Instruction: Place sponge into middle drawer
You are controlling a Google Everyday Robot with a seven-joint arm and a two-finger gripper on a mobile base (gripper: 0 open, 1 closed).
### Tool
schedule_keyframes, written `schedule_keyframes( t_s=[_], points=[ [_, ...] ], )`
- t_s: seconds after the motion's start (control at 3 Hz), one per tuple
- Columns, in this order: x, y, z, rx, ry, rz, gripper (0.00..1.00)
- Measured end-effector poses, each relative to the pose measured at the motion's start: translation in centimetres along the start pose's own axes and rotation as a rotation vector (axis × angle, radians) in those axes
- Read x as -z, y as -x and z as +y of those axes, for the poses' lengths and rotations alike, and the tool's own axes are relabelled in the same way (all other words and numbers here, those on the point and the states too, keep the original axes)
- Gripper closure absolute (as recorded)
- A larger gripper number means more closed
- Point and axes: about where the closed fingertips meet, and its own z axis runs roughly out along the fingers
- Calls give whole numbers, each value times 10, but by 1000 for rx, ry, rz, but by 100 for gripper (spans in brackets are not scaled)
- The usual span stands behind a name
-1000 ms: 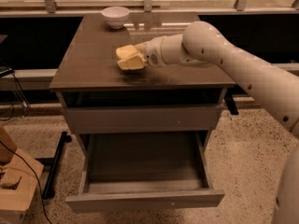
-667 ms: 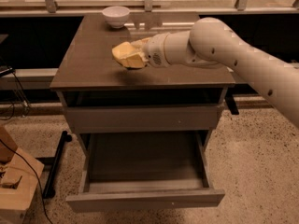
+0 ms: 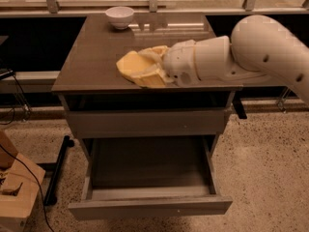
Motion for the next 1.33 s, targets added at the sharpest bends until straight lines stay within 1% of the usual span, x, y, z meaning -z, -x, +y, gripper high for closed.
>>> schedule_keyframes(
  t_s=[0.33, 0.67, 1.0, 1.33],
  points=[
    [18, -42, 86, -94, 196, 13, 100],
    [-2, -100, 127, -244, 255, -15, 100],
    [-6, -102, 125, -247, 241, -10, 100],
    [-32, -137, 144, -320, 259, -17, 100]
  ],
)
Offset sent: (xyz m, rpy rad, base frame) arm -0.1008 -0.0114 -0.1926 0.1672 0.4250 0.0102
